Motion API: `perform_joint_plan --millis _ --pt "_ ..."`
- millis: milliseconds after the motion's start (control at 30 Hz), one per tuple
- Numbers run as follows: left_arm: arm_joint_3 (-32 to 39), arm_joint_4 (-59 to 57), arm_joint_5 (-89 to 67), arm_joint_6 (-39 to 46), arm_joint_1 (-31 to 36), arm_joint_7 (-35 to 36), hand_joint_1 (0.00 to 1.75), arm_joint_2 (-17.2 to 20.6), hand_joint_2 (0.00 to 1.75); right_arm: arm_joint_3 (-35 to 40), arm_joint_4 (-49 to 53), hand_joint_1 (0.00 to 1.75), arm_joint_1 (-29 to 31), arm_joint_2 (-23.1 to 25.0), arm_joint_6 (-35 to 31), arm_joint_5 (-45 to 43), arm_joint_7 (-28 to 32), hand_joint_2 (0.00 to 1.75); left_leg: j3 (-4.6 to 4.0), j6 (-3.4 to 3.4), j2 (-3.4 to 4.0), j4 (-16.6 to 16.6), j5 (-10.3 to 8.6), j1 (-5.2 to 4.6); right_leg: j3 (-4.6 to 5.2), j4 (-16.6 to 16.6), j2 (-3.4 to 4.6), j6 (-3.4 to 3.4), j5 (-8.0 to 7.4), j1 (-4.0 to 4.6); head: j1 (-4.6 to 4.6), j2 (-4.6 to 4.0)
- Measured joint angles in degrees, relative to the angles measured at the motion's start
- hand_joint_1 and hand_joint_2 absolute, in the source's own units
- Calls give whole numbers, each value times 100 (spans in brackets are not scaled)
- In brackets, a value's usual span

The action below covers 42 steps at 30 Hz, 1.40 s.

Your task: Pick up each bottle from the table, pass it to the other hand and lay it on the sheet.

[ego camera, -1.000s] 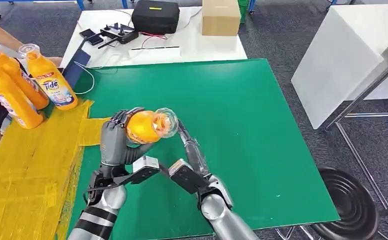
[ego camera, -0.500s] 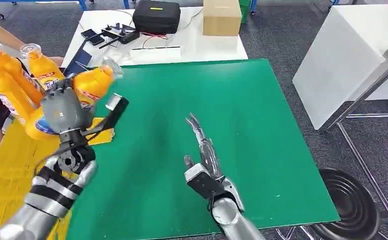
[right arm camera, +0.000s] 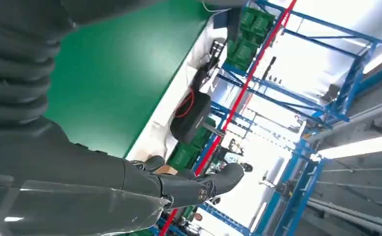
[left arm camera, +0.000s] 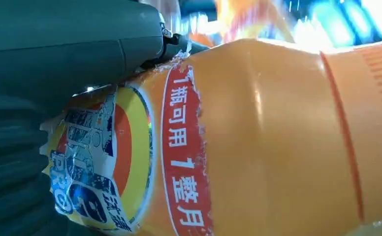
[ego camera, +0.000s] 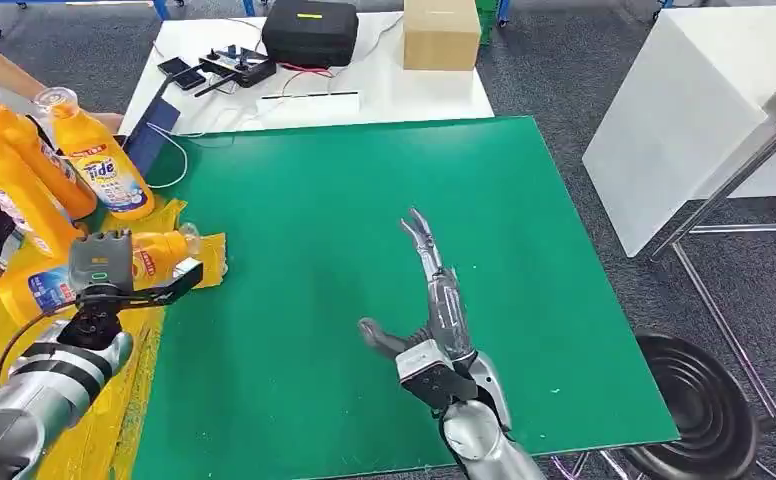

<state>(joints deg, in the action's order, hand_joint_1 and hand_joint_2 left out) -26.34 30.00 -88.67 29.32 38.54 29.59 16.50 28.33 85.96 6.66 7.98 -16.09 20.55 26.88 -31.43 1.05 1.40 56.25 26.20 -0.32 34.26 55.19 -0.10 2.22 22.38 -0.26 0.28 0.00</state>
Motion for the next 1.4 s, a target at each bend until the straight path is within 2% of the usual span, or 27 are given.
perform_joint_plan --millis 533,600,733,800,933,1100,1133,1167,1400 --pt "715 -799 -57 -350 194 -37 175 -221 175 -28 42 0 9 11 37 -28 -7 175 6 0 -22 0 0 -1 -8 1 -9 0 0 -2 0 0" --pt "884 -805 -35 -155 179 -331 175 -280 175 -28 42 0 8 11 33 -28 -15 175 7 0 -25 0 -1 -1 -9 1 -11 0 0 -3 0 2" --pt "1542 -788 608 522 54 -1645 175 -518 175 -28 42 0 6 11 2 -28 -15 175 4 1 -27 0 -2 -2 -9 0 -17 0 0 -4 0 0" --pt "1842 -758 708 701 -26 -1999 175 -679 175 -28 42 0 6 11 -4 -24 -15 175 2 1 -28 0 -1 -4 -9 0 -17 0 0 -7 7 0" --pt "2296 -635 890 821 -59 -2488 175 -881 175 -28 42 0 5 9 -24 -11 -17 175 4 1 -29 0 -1 -12 -10 0 -18 1 0 -15 0 0" --pt "2584 -534 977 821 -103 -2728 175 -1012 175 -28 42 0 5 9 -28 -11 -17 175 6 1 -30 0 -1 -11 -10 1 -21 1 0 -15 0 0" --pt "2617 -519 977 819 -112 -2745 23 -1032 175 -28 42 0 5 9 -28 -11 -17 175 7 1 -30 0 -1 -11 -10 1 -21 1 0 -14 0 0" --pt "2637 -506 977 808 -117 -2747 0 -1047 175 -28 42 0 5 9 -26 -11 -17 175 7 2 -30 0 -2 -11 -11 1 -21 1 0 -14 0 0" --pt "2765 -473 925 756 -145 -2557 0 -1134 175 -28 35 0 6 9 57 -9 -35 175 10 2 -31 0 -3 -10 -17 3 -23 1 0 -15 0 0"
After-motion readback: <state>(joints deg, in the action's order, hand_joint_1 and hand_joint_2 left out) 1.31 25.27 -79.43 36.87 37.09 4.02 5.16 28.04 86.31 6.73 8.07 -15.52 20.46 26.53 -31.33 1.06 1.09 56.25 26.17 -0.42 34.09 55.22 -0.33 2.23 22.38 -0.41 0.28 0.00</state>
